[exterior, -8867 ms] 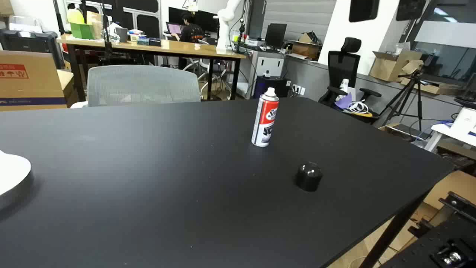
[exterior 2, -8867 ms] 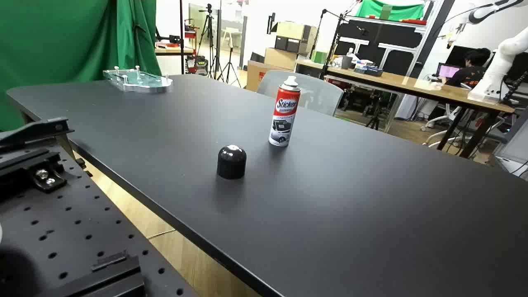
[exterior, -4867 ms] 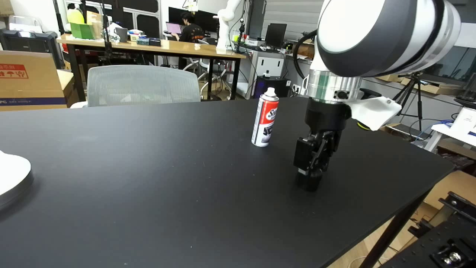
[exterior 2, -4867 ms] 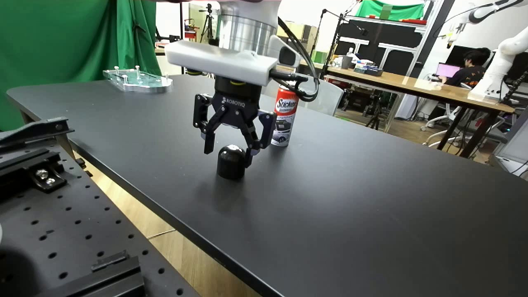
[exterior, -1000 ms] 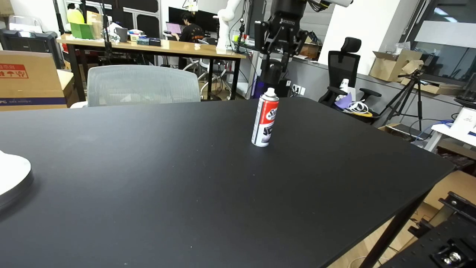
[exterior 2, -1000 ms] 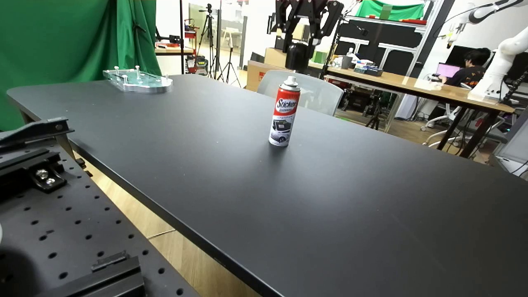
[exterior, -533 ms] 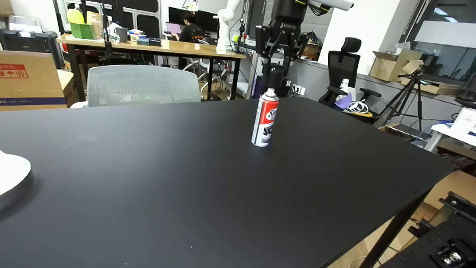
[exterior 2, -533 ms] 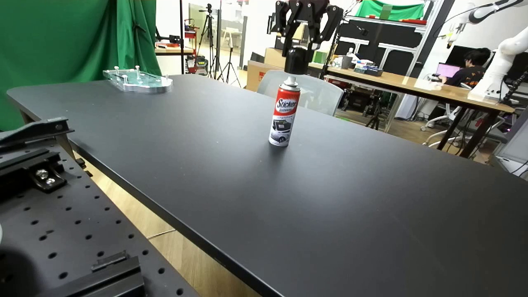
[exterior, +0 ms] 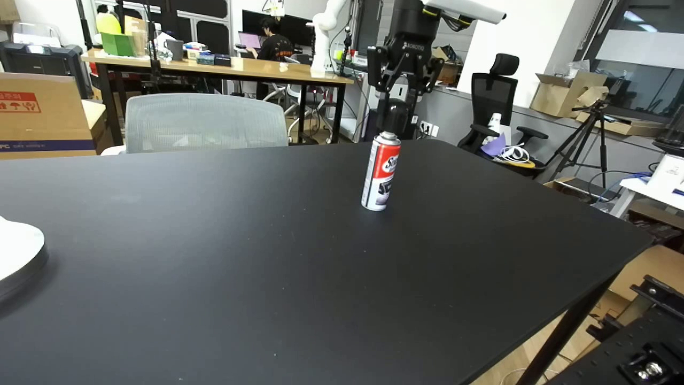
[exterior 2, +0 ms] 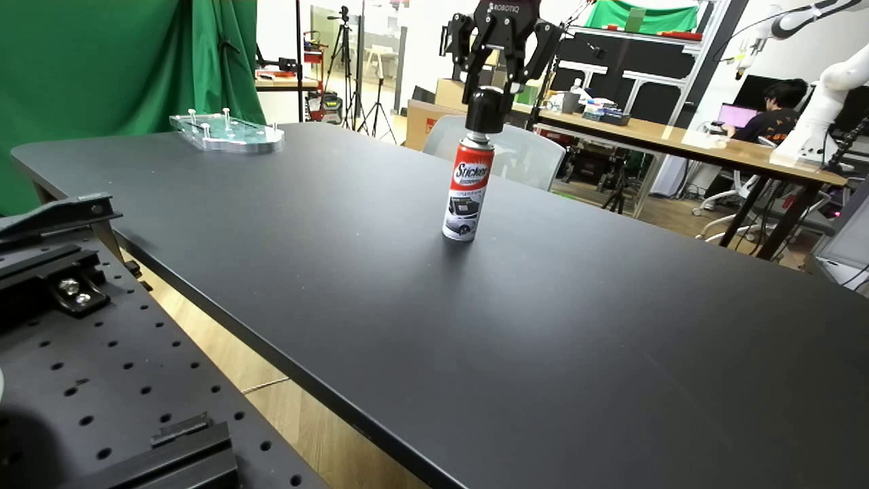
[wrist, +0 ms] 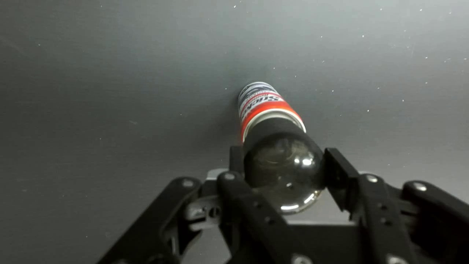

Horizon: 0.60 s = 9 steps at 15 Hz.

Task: Put the black lid on top of the spray can

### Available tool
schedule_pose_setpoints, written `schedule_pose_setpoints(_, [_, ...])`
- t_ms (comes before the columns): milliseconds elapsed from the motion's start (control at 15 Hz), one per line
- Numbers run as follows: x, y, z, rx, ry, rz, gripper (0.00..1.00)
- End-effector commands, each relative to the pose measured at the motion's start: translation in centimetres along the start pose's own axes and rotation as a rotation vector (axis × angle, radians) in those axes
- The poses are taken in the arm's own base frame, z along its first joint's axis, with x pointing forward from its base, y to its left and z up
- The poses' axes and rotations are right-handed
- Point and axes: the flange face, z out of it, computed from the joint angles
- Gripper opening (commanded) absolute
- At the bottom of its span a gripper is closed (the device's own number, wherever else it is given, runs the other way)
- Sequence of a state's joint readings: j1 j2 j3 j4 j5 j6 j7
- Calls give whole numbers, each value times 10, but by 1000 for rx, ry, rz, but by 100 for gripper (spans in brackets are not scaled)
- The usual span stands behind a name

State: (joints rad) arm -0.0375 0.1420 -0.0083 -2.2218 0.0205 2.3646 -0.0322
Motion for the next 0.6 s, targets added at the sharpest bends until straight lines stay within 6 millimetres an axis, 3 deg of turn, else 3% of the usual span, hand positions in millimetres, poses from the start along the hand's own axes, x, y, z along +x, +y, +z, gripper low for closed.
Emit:
schedule_pose_setpoints(0, [8,0,0,-8,-9,36,32])
schedule_pose_setpoints(533, [11,3,10,-8,-30,44,32])
